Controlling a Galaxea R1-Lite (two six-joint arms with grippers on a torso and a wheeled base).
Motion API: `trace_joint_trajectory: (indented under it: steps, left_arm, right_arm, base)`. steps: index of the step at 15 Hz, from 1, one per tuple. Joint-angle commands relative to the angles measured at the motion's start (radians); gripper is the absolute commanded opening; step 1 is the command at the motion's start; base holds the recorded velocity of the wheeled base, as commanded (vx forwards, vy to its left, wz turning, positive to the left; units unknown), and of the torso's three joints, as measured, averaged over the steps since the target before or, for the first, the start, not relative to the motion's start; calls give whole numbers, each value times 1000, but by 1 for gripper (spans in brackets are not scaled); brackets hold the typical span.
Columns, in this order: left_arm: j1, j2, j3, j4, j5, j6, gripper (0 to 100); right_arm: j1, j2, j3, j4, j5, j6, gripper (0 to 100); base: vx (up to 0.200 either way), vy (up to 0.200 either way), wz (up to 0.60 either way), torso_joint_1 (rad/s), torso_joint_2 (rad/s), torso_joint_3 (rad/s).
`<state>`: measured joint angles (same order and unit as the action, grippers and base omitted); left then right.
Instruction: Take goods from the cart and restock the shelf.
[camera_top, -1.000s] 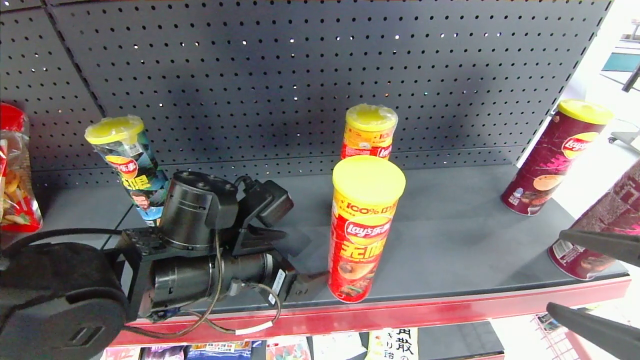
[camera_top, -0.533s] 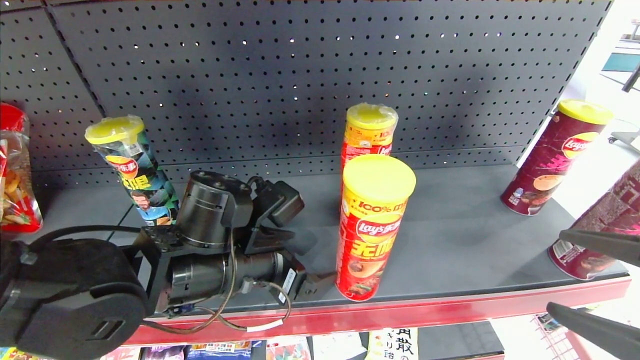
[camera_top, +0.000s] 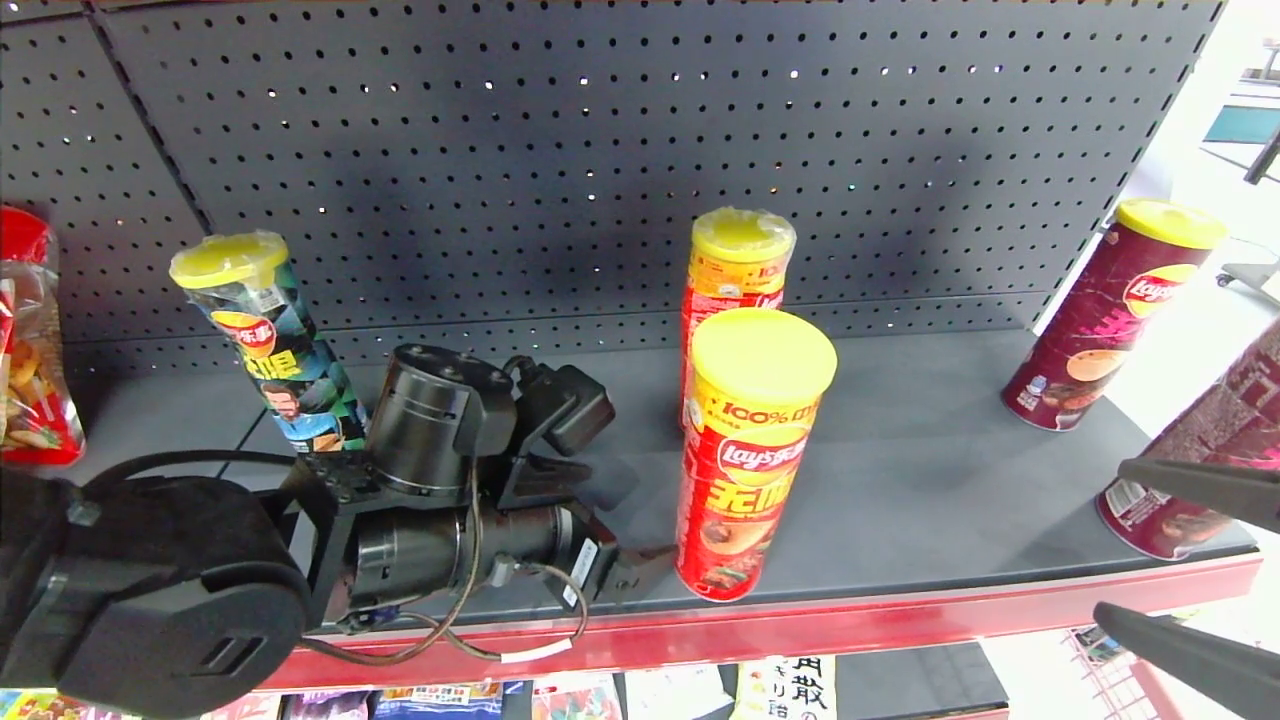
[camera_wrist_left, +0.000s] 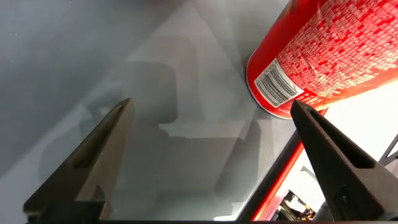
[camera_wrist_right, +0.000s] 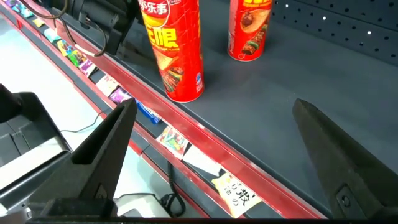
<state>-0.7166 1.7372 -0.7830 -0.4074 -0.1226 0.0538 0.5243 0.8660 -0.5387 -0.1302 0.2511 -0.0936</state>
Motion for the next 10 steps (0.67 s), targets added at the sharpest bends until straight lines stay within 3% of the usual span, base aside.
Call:
trace_joint_trajectory:
  steps: [1, 3, 7, 8, 10]
  left_arm:
    - [0, 2, 1, -1, 0, -2, 100]
    - [2, -25, 11, -1, 8, -3, 100]
    - [60, -255, 117, 12, 129, 1, 100]
    - [62, -262, 119, 12, 130, 1, 100]
    - [88, -481, 186, 128, 228, 21, 100]
  right_arm:
    - [0, 4, 2, 0, 1, 0, 100]
    - [0, 2, 11, 0, 1, 0, 100]
    - [-3, -39, 97, 3, -49, -5, 100]
    - [-3, -41, 98, 4, -50, -5, 100]
    - [-9, -87, 106, 46, -72, -12, 100]
  base:
    - [0, 0, 0, 0, 0, 0]
    - [0, 0, 0, 0, 0, 0]
    - [0, 0, 0, 0, 0, 0]
    - [0, 0, 0, 0, 0, 0]
    - [0, 0, 0, 0, 0, 0]
